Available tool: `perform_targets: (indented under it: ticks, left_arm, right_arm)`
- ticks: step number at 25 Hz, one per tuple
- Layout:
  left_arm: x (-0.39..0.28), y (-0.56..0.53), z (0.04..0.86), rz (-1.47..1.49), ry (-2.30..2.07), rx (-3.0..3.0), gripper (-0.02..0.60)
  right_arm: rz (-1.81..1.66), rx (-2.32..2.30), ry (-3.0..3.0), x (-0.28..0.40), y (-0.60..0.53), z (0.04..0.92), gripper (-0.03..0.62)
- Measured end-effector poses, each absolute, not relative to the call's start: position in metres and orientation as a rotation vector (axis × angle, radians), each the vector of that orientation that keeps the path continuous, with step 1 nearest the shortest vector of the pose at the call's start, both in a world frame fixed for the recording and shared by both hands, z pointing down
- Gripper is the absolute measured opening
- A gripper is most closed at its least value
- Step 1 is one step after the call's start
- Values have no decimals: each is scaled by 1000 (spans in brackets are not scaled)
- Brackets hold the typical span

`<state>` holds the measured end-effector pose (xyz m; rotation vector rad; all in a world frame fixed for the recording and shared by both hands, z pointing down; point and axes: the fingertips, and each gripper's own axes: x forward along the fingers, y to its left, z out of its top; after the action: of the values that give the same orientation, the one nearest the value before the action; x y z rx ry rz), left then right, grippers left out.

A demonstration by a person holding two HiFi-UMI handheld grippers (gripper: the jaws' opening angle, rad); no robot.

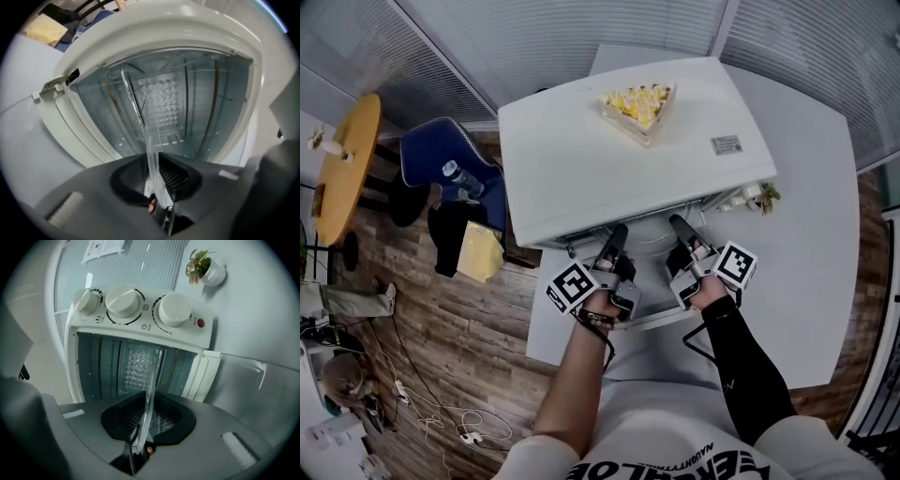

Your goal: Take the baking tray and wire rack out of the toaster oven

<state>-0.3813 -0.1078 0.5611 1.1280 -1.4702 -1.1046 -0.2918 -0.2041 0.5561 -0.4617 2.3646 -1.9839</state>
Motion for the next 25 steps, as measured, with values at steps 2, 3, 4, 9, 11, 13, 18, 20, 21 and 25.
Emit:
perform_targets:
  ticks: [2, 3, 4, 9, 11, 13, 18, 20, 21, 25]
  left_arm:
    - [-380, -107, 561, -1122, -1458, 1125, 118]
    - [-379, -106, 561, -1123, -1454, 1122, 117]
    - [-377, -105, 561, -1123, -1448, 1120, 117]
    - [-367, -97, 563, -1118, -1410, 1106, 114]
    - [-362, -93, 563, -1111, -1393, 1114, 114]
    - [-356, -88, 563, -1099, -1376, 1128, 112]
    - [-342, -77, 566, -1092, -1343, 1132, 112]
    - [-341, -76, 566, -1091, -1341, 1132, 112]
    - [-341, -75, 567, -1086, -1342, 1132, 112]
    - [-342, -78, 567, -1057, -1342, 1155, 112]
  right_arm:
    - [-1991, -444, 2351, -291, -203, 556, 54]
    - [-1992, -441, 2352, -290, -202, 555, 54]
    - [-1991, -439, 2353, -289, -201, 555, 54]
    - [-1987, -444, 2357, -279, -192, 556, 54]
    - [-1989, -447, 2352, -273, -187, 556, 54]
    - [-1985, -455, 2360, -266, -183, 557, 54]
    - [-1991, -463, 2374, -255, -172, 559, 54]
    - [-1980, -468, 2389, -253, -171, 560, 54]
    - [-1969, -472, 2402, -253, -171, 560, 54]
    - [-1953, -493, 2440, -257, -174, 560, 54]
